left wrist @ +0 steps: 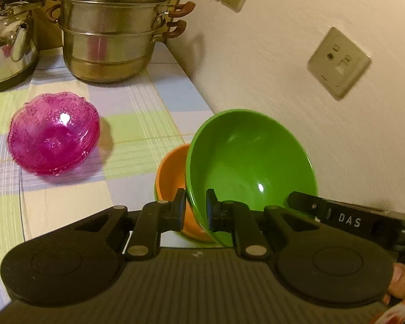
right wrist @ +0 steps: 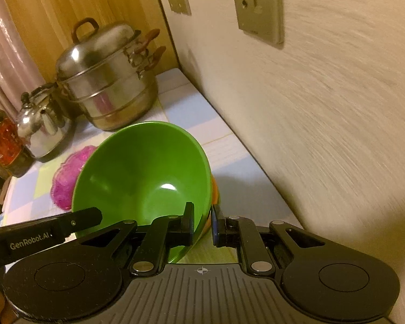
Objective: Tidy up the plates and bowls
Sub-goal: 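Lift the green bowl with both grippers and lower it onto the orange bowl, then open both grippers and pull back from the bowl stack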
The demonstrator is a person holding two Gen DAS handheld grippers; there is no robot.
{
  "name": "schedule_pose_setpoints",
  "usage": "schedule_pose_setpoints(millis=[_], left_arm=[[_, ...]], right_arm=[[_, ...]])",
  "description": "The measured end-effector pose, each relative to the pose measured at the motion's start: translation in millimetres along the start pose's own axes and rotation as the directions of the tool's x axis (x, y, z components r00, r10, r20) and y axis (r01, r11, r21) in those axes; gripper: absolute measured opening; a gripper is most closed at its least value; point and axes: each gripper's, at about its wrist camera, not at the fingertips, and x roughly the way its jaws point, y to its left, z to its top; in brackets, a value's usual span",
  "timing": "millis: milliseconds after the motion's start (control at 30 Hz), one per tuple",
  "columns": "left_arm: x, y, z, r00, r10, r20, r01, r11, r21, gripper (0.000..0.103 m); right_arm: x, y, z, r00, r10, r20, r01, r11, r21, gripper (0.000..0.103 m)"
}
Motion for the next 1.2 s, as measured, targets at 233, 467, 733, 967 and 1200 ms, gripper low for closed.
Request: schedule_pose_setpoints(millis=[233, 467, 733, 967, 1200], left_arm=[[33, 7, 8, 0.999, 0.025, -0.037, -0.025, 1.000, -0.002, 0.013], [48, 15, 3, 0.997, 0.040, -0.069, -0.040, 0.999, -0.006, 0.013], [54, 17, -1, 0.996, 0.048, -0.078, -0.048, 0.999, -0.001, 0.013], [57, 19, 0, 0.996, 0.060, -0.064, -0.060, 0.998, -0.002, 0.014], [45, 21, -3, 0.999, 0.045, -0.025, -0.045, 0.998, -0.034, 0.020]], right_arm=[[38, -3, 11, 0.999, -0.016, -0.041, 0.015, 0.999, -0.033, 0.012], [61, -1, 9, 0.997, -0.031, -0.067, 0.026, 0.996, -0.084, 0.012], [73, 5, 0, 0.995, -0.067, -0.072, 0.057, 0.990, -0.130, 0.012], [76, 3, -3, 0.996, -0.066, -0.057, 0.058, 0.989, -0.135, 0.013], [58, -1, -4, 1.000, -0.030, -0.009, 0.029, 0.996, -0.088, 0.026]])
